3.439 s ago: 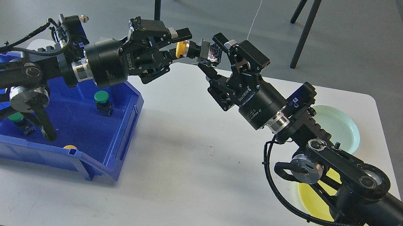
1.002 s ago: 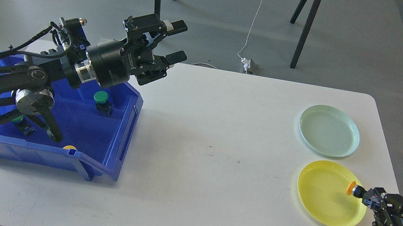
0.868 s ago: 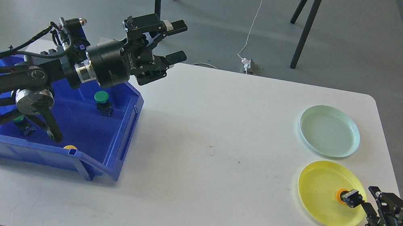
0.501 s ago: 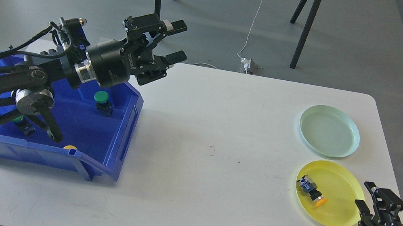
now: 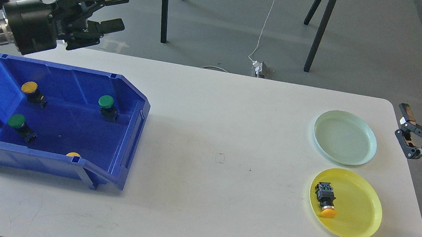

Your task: Pass button and place on color plate

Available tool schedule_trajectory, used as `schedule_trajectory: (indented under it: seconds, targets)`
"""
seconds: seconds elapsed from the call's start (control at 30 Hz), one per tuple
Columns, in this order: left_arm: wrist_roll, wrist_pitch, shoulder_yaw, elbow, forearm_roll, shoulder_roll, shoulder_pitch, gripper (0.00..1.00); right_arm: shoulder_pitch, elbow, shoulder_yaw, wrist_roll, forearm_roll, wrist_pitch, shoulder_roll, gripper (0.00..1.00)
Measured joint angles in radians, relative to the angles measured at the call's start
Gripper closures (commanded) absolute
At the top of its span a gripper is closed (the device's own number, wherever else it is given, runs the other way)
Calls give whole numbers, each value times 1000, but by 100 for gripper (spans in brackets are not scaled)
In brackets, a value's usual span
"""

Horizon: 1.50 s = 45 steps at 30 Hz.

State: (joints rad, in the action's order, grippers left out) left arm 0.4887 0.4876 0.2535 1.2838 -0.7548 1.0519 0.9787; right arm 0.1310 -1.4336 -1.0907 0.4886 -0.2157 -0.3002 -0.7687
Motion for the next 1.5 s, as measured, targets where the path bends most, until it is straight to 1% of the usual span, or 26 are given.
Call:
schedule_trajectory:
  seconds: [0.13, 0.27, 0.4, 0.47, 0.6, 0.8, 0.97, 1.1, 1.27, 1.5]
  targets:
    - [0, 2, 3, 36, -303, 102, 8, 16, 13, -2, -7, 0, 30, -34, 40, 2]
    - [0, 2, -2, 44, -622, 164, 3, 16, -2, -2, 0, 0, 33, -40, 73, 2]
    - [0, 1, -11, 11, -912, 171, -7, 16, -19, 0, 0, 0, 33, -42, 76, 2]
    - [0, 1, -21, -24, -988, 155, -15, 16, -21, 4, -3, 0, 33, -42, 76, 2]
    - [0, 1, -67, -106, -1024, 96, -29, 16, -21, 5, -6, 0, 32, -42, 69, 2]
    - [0, 1, -134, -273, -1030, -15, -32, 16, -32, 6, -8, 0, 32, -42, 65, 2]
    - [0, 1, -186, -372, -1030, -64, -41, 16, -39, 6, -8, 0, 32, -43, 65, 2]
    - [0, 1, -221, -429, -1028, -93, -56, 16, -40, 6, -8, 0, 32, -44, 65, 2]
    - [0, 1, -228, -484, -1021, -133, -88, 16, -41, 6, -8, 0, 32, -44, 65, 2]
    - [0, 1, -229, -515, -1017, -149, -98, 16, -47, 4, -6, 0, 32, -44, 65, 2]
